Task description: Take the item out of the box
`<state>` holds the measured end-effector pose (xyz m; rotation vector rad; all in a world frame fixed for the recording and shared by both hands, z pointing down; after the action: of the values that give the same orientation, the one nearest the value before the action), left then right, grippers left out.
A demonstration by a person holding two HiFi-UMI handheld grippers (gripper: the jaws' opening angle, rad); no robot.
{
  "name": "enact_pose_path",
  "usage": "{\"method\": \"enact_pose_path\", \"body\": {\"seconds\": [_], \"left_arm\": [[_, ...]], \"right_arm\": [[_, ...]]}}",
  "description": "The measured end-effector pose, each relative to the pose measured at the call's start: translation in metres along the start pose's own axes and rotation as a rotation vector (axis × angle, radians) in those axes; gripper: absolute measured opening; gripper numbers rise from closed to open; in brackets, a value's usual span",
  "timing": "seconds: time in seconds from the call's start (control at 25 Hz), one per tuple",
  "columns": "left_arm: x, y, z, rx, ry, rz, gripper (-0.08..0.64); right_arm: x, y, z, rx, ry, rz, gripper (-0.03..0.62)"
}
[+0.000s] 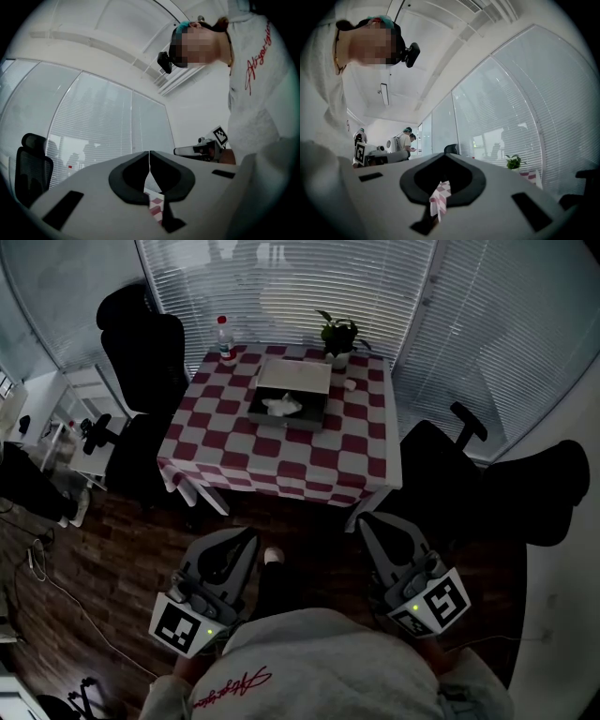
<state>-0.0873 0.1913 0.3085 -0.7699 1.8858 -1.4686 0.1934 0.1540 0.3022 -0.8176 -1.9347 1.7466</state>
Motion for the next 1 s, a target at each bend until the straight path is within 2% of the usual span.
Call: {"method": "enact_pose_path", "body": {"seconds": [1.0], "left_arm": [[0.143, -0.023, 0.070, -0.024, -0.038, 0.006, 0.017]], "right_arm": [[-0.070, -0.008, 0.121, 0.002, -0.067, -0.012, 0.008]]}}
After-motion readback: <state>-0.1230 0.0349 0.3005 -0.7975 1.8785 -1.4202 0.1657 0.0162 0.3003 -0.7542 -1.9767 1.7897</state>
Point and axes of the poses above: the fingertips, and each gripper's own axes: z forward along the fingers, x to its left, y out of its top, the point moved 10 cm from there along -z, backward along the fingers, and after that the axes turned 8 degrees about -y, right-handed, at the moved point
